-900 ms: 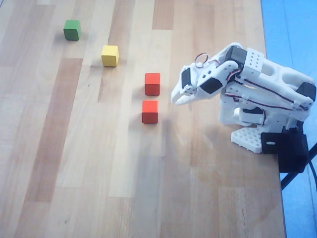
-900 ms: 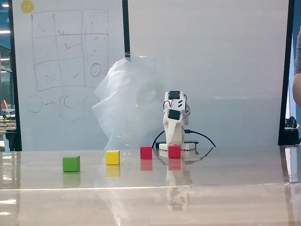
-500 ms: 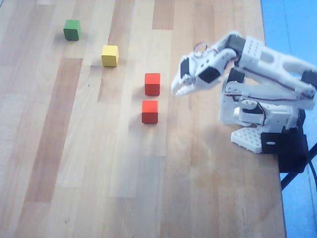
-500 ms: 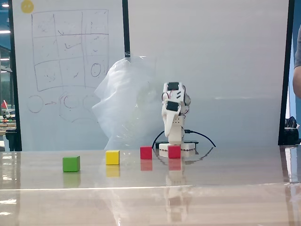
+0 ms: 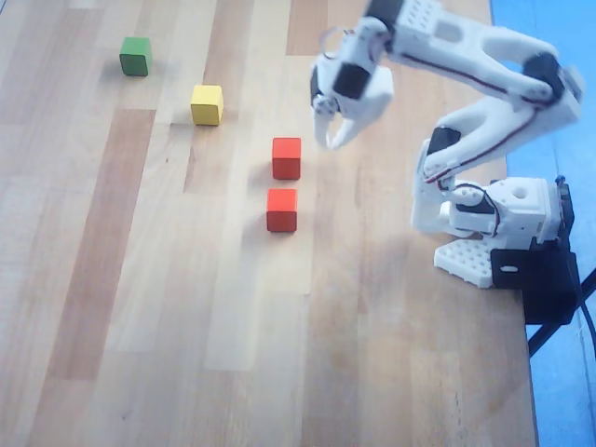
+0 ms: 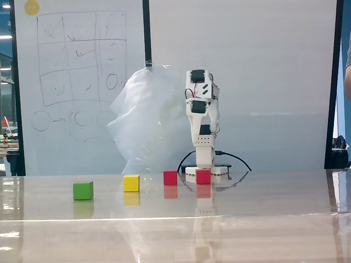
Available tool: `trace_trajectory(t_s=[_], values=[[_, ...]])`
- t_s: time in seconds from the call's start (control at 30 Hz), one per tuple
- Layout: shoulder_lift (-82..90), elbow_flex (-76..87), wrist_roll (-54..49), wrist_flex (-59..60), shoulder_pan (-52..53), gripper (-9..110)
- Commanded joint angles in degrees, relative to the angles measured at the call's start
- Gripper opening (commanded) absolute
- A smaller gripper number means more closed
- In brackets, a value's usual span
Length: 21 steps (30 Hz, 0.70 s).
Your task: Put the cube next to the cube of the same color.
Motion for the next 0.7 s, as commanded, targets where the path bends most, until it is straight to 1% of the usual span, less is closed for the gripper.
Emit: trace_trajectory(t_s=[0.0,0.07,0.23,0.33,0.47,0.67], values=[[-7.2,-9.6,0.6,2.6,-4.0,1],[-9.5,-9.4,0.7,1.3,-4.9,1],[-12.4,-5.1,0.8,-9.1,-5.4,1],[-12.6,-2.0,1.6,-13.4,-5.8,2],[-12.9,0.8,4.0,-17.1,-5.9,9],[-12.9,4.0,4.7,-20.9,-6.0,22]])
